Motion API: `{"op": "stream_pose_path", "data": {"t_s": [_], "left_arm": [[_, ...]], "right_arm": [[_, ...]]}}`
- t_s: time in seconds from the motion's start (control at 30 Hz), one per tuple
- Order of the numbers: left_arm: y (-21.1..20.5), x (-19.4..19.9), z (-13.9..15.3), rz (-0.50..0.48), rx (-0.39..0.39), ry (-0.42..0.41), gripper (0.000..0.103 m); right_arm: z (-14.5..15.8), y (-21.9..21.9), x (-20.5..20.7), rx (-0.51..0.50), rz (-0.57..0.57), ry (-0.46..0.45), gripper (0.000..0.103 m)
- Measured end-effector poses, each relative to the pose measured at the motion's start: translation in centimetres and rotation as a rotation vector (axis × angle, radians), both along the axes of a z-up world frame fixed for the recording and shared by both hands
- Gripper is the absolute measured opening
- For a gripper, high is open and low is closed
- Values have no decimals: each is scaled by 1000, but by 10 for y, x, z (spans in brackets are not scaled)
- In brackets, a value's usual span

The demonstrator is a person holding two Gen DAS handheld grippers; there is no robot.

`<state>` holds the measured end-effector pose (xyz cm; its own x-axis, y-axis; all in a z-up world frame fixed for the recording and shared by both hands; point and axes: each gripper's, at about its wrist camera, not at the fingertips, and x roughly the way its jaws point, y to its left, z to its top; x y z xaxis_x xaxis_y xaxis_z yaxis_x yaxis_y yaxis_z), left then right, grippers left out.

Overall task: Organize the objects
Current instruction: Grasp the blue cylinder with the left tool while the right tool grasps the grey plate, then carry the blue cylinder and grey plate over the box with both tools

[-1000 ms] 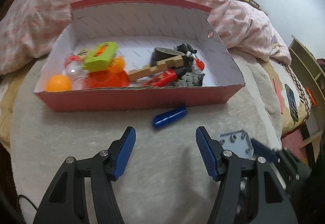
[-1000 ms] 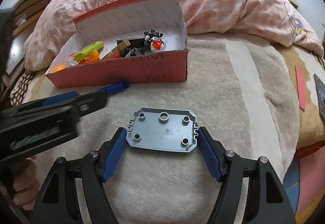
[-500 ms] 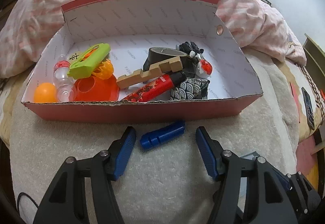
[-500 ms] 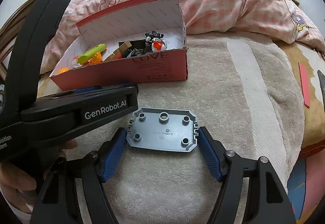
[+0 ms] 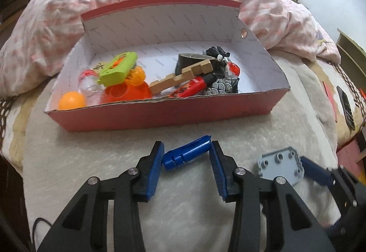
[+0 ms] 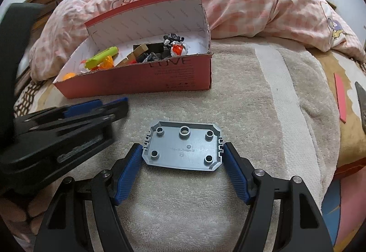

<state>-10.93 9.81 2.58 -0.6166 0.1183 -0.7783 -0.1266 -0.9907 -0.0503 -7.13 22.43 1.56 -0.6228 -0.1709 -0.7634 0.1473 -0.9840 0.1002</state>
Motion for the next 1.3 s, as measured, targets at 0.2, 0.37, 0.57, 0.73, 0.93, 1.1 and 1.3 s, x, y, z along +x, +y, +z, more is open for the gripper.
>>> {"op": "stream_pose_path", "data": {"t_s": [0.2, 0.37, 0.57, 0.73, 0.93, 1.1, 1.3], "left_arm": [[-13, 17, 15, -8, -26, 60, 41], [-27, 31, 27, -4, -40, 102, 41], [-44, 36, 35, 18, -18, 120, 41], [-58, 39, 41, 40, 0, 129, 41], [-70, 32, 48, 61, 12, 132, 41], [-73, 21, 57, 54, 23, 142, 41], [-73, 5, 68, 49, 3, 171, 41]], "right_arm": [[5, -6, 6, -7, 16, 8, 72], [12, -15, 11, -20, 30, 13, 72], [29, -25, 17, -48, 52, 49, 72], [43, -32, 19, -55, 61, 73, 72], [56, -38, 15, -70, 78, 94, 72], [68, -39, 3, -65, 84, 120, 72], [79, -43, -12, -42, 98, 143, 72]]}}
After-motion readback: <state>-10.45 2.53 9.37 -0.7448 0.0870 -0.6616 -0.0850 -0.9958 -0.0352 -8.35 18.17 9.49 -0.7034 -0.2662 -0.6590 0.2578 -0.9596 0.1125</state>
